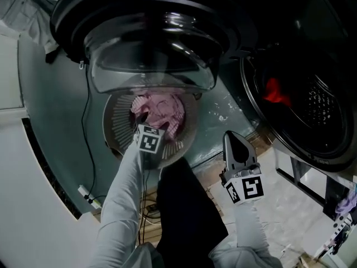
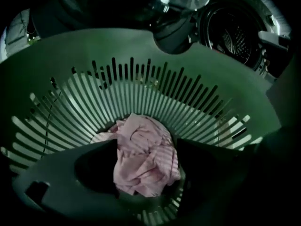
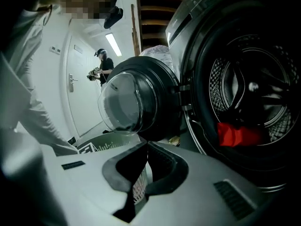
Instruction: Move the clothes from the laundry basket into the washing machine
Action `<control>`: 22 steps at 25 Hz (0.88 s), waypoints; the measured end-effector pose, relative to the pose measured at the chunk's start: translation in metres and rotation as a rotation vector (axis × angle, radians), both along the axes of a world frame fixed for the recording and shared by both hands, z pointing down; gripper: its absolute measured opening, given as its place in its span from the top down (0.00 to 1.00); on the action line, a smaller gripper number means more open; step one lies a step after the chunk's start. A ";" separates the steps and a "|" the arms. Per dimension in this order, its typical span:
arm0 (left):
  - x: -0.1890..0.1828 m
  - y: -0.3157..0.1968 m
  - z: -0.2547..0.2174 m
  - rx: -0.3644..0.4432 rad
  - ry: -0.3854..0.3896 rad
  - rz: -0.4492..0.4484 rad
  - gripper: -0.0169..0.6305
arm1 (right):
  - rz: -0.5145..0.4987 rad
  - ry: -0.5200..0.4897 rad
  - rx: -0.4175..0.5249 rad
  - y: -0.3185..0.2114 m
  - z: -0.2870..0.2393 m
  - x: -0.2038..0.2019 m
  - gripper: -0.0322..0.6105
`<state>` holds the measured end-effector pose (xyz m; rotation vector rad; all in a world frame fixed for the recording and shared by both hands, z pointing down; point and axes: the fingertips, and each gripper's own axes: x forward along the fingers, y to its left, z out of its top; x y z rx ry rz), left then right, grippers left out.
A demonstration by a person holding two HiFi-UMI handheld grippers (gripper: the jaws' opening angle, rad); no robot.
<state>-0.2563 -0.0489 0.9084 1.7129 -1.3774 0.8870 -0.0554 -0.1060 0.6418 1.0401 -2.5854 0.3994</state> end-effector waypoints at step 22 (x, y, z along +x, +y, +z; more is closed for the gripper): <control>0.001 0.003 0.161 -0.131 -0.091 0.107 0.25 | 0.051 0.006 0.034 -0.021 0.074 0.010 0.92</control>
